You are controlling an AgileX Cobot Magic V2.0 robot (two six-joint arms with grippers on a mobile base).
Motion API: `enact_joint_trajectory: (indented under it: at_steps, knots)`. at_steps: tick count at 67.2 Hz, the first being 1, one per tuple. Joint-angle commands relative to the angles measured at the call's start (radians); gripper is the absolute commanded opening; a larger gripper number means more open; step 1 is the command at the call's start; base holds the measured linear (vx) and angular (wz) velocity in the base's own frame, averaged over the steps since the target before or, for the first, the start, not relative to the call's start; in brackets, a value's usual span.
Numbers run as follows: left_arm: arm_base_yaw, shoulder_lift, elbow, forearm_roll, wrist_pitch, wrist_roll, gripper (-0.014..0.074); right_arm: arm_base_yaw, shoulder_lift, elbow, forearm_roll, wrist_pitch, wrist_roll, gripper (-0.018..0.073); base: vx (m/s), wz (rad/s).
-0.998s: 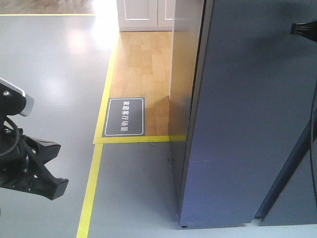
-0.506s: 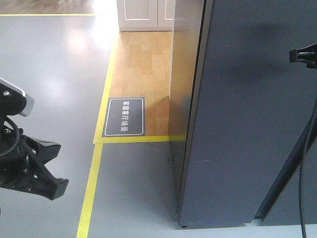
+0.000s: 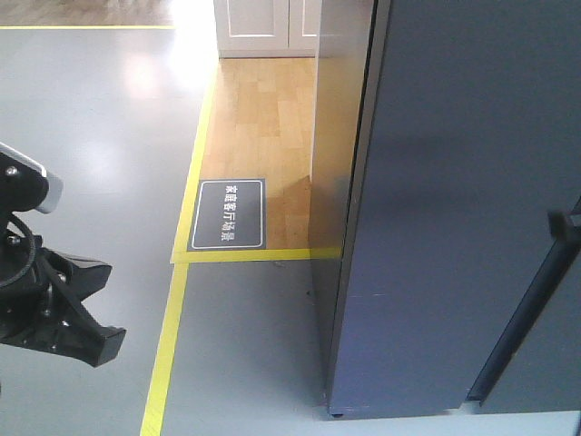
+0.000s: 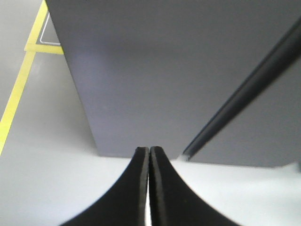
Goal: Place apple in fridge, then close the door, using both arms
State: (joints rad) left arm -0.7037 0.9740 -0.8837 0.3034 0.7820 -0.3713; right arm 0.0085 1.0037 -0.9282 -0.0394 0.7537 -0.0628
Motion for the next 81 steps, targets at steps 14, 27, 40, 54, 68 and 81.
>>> enact_joint_trajectory:
  at_steps: [14,27,40,54,68,81]
  knots:
    - [-0.004,-0.013,-0.024,0.016,-0.046,-0.011,-0.0006,0.002,-0.328,0.213,0.079,0.068,-0.049,-0.0003,0.0,0.0]
    - [-0.004,-0.013,-0.024,0.016,-0.046,-0.011,-0.0006,0.002,-0.486,0.296,0.099,0.155,-0.048,-0.0003,0.0,0.0]
    - [-0.004,-0.013,-0.024,0.016,-0.046,-0.011,-0.0006,0.002,-0.573,0.313,0.098,0.215,-0.048,-0.0003,0.0,0.0]
    - [-0.004,-0.013,-0.024,0.016,-0.046,-0.011,-0.0006,0.002,-0.599,0.313,0.101,0.211,-0.043,-0.0003,0.0,0.0]
    - [-0.004,-0.013,-0.024,0.016,-0.046,-0.011,-0.0006,0.002,-0.599,0.313,0.101,0.211,-0.043,-0.0003,0.0,0.0]
    - [-0.004,-0.013,-0.024,0.016,-0.046,-0.011,-0.0006,0.002,-0.599,0.313,0.101,0.211,-0.043,-0.0003,0.0,0.0]
